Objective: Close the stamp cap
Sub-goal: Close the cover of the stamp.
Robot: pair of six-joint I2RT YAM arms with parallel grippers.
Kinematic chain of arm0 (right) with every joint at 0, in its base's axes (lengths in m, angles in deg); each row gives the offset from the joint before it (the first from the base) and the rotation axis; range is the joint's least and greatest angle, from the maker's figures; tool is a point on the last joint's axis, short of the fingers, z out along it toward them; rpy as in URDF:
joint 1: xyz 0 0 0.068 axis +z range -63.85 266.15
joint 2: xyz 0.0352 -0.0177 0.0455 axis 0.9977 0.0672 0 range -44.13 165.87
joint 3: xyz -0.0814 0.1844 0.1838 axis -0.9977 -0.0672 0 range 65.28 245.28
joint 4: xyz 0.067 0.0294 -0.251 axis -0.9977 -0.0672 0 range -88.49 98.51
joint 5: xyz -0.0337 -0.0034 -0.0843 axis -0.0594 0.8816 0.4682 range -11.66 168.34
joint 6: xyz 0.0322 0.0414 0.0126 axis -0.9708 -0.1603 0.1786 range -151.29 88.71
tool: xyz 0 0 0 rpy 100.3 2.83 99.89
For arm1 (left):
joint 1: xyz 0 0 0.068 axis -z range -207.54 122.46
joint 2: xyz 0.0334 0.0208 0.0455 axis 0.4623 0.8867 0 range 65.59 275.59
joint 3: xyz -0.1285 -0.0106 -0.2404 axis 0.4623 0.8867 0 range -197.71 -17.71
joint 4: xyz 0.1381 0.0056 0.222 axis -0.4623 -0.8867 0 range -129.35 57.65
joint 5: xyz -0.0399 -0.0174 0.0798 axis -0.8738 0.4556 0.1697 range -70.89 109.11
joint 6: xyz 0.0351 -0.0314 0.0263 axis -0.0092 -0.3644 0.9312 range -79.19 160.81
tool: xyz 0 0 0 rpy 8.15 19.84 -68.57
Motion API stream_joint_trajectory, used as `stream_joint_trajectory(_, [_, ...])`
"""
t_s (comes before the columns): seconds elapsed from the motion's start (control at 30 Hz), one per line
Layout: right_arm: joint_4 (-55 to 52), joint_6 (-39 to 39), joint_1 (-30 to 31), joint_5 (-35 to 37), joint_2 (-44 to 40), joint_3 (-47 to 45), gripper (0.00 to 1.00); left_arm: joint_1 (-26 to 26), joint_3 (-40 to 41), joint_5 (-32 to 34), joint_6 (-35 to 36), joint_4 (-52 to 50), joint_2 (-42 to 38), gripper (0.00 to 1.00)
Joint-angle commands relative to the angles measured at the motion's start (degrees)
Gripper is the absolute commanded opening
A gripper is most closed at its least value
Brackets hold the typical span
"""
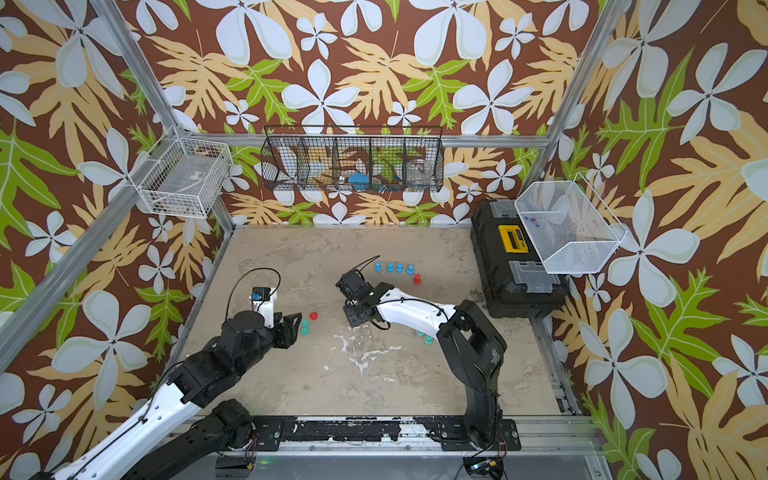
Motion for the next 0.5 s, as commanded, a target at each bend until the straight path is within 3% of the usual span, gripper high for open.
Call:
stream_joint_trajectory(0.0, [0.13, -0.70, 0.17, 0.15, 0.91, 0.80, 0.11, -0.12, 0.15, 0.16, 0.37, 0.93, -0.05, 0.61])
stream_joint_trajectory(0.47, [0.04, 0.07, 0.14, 0.92, 4.39, 2.85, 0.11, -0.12, 0.15, 0.23, 0.34, 0.85, -0.10, 0.61])
